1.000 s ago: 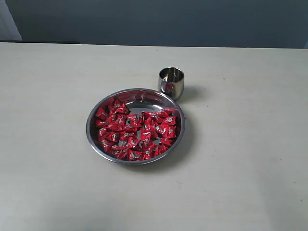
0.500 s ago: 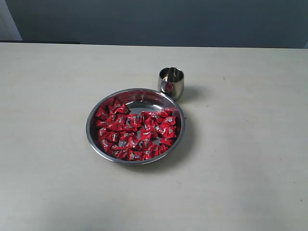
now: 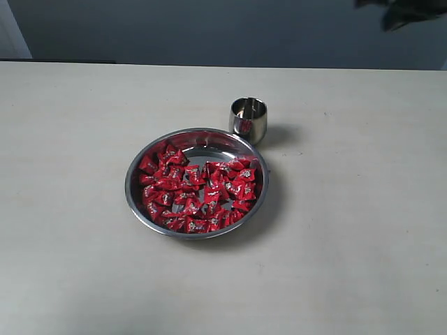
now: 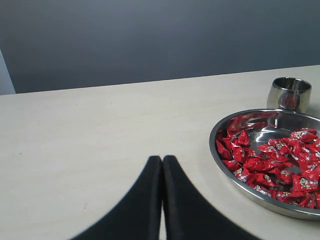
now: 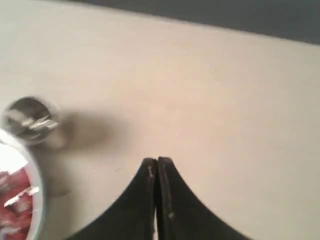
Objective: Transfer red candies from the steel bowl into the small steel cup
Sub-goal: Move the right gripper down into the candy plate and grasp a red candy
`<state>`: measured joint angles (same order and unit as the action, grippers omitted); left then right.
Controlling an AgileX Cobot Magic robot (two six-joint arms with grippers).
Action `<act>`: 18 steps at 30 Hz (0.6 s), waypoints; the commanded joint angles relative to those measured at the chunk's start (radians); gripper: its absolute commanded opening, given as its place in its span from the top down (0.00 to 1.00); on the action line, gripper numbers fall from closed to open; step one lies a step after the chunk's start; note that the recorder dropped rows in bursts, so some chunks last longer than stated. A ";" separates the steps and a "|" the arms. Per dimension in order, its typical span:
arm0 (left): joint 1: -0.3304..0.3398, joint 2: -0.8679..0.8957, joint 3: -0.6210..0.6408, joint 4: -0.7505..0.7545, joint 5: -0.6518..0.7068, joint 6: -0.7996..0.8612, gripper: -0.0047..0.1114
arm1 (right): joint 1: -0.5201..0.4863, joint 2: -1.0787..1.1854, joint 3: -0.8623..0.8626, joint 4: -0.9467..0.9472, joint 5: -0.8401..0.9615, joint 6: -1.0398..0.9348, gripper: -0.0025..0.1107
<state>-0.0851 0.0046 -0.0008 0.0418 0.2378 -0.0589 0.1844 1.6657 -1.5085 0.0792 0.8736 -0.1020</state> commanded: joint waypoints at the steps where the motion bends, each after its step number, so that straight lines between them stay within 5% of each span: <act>1: -0.007 -0.005 0.001 0.001 -0.006 -0.002 0.96 | 0.166 0.119 -0.032 0.430 0.017 -0.419 0.98; 3: -0.007 -0.005 0.001 0.001 -0.006 -0.002 0.96 | 0.271 0.177 -0.032 0.441 -0.021 -0.487 0.97; 8: -0.007 -0.005 0.001 0.001 -0.006 -0.002 0.96 | 0.412 0.354 -0.089 0.401 -0.063 -0.501 0.47; 13: -0.007 -0.005 0.001 0.001 -0.006 -0.002 0.96 | 0.439 0.476 -0.209 0.397 -0.083 -0.389 0.59; 18: -0.007 -0.005 0.001 0.001 -0.006 -0.002 0.96 | 0.439 0.558 -0.290 0.397 -0.076 -0.343 0.60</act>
<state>-0.0851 0.0046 -0.0008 0.0418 0.2378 -0.0589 0.6232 2.1883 -1.7617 0.4822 0.7980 -0.4691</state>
